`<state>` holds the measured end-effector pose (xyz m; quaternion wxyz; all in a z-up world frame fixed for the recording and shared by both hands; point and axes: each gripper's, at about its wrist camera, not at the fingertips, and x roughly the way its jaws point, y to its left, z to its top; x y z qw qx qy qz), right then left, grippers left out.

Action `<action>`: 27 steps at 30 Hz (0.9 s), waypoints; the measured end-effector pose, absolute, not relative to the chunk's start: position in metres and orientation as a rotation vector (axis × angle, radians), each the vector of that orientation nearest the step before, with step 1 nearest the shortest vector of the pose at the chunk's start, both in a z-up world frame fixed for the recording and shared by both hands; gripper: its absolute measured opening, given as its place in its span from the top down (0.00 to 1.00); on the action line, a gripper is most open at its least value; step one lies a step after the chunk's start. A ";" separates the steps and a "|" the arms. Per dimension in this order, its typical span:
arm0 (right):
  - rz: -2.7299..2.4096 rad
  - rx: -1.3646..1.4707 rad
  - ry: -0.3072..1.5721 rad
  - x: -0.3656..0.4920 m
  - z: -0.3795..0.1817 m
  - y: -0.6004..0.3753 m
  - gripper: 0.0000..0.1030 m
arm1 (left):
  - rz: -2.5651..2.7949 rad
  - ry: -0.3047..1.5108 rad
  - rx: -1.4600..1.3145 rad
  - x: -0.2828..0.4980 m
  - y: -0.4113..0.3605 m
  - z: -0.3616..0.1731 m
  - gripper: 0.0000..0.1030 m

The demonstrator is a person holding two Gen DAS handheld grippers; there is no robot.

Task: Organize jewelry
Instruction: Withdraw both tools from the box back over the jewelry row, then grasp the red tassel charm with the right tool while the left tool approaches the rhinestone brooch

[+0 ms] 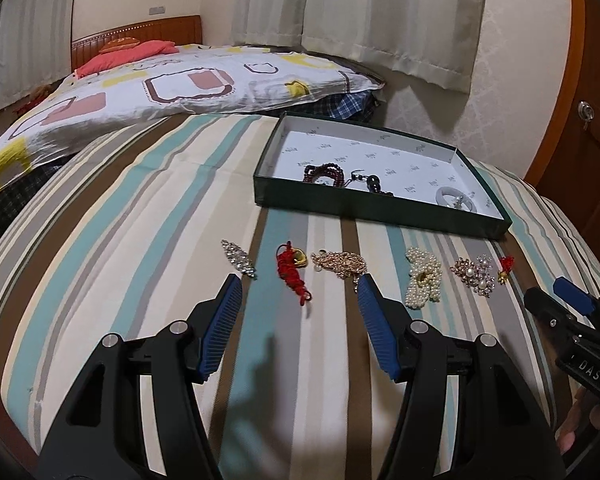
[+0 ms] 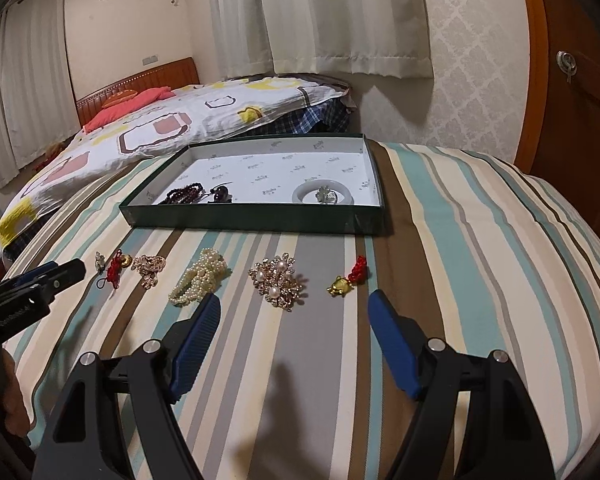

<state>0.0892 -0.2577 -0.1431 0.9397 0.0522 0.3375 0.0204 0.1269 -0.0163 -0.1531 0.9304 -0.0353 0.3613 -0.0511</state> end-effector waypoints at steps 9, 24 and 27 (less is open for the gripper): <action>0.017 0.116 0.687 0.090 -0.148 -0.266 0.28 | -0.073 0.736 -0.068 0.129 -0.009 -0.159 0.43; -0.038 0.162 0.790 0.139 -0.163 -0.290 0.47 | -0.047 0.777 -0.071 0.152 -0.004 -0.177 0.43; -0.039 0.166 0.823 0.152 -0.168 -0.293 0.50 | -0.046 0.782 -0.065 0.156 -0.004 -0.179 0.43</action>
